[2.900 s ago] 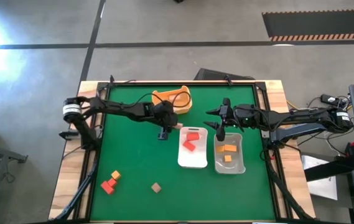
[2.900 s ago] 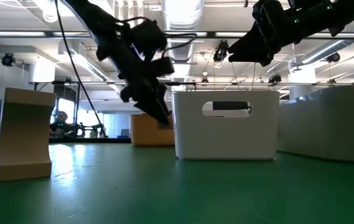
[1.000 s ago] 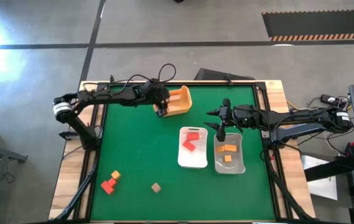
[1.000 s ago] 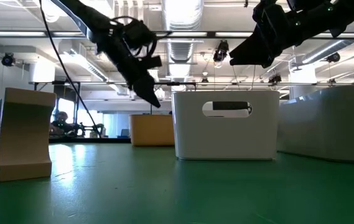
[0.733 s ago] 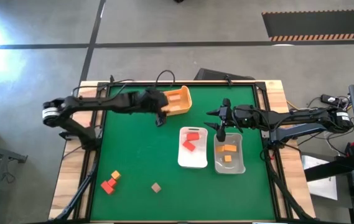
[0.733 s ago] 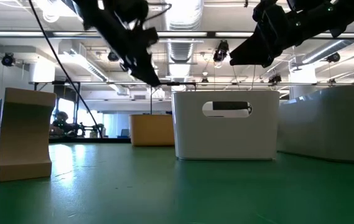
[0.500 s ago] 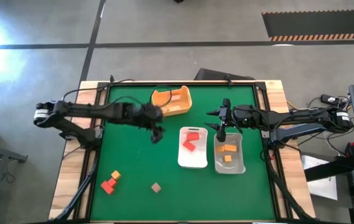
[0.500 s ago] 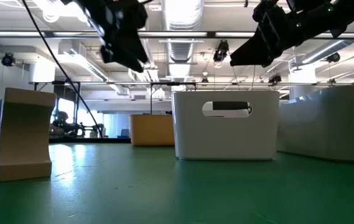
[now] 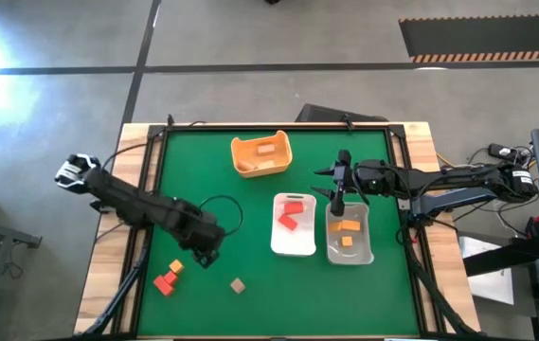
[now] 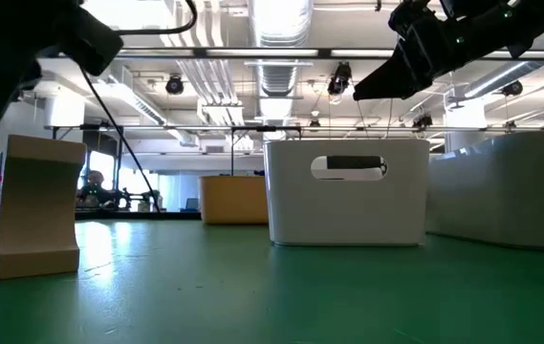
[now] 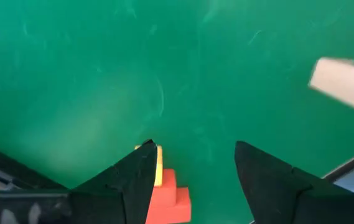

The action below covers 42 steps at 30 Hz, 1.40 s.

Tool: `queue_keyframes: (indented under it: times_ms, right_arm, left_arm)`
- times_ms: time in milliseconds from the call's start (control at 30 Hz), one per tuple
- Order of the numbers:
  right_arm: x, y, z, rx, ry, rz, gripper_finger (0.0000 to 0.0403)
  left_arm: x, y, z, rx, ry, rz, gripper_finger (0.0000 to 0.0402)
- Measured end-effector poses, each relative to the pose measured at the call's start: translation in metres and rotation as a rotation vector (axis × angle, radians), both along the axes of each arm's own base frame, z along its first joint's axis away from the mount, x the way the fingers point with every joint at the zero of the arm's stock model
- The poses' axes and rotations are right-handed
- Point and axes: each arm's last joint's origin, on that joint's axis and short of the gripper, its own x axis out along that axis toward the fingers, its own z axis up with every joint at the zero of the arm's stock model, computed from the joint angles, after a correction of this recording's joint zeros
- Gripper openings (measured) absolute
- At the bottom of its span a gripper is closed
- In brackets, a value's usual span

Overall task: Sort & place blocks by color
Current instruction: Put the yellow block into the gray bin

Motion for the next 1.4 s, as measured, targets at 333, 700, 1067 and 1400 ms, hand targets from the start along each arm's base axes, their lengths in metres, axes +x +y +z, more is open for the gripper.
queue_keyframes:
  times_ms: [333, 700, 1067, 1400]
  right_arm:
    - [0.0, 0.0, 0.0, -0.004, 0.001, 0.005, 0.0219]
    - [0.0, 0.008, -0.003, 0.076, 0.022, 0.108, 0.0219]
    - [0.0, 0.015, -0.004, 0.081, 0.037, 0.135, 0.0219]
    - [0.0, 0.015, -0.004, 0.082, 0.037, 0.134, 0.0219]
  left_arm:
    - [-0.002, -0.042, -0.026, 0.021, 0.134, 0.072, 0.0199]
    - [-0.021, -0.052, -0.048, 0.117, 0.202, 0.053, 0.0213]
    - [-0.04, -0.062, -0.064, 0.139, 0.223, 0.026, 0.0271]
    - [-0.045, -0.061, -0.078, 0.131, 0.212, 0.015, 0.0272]
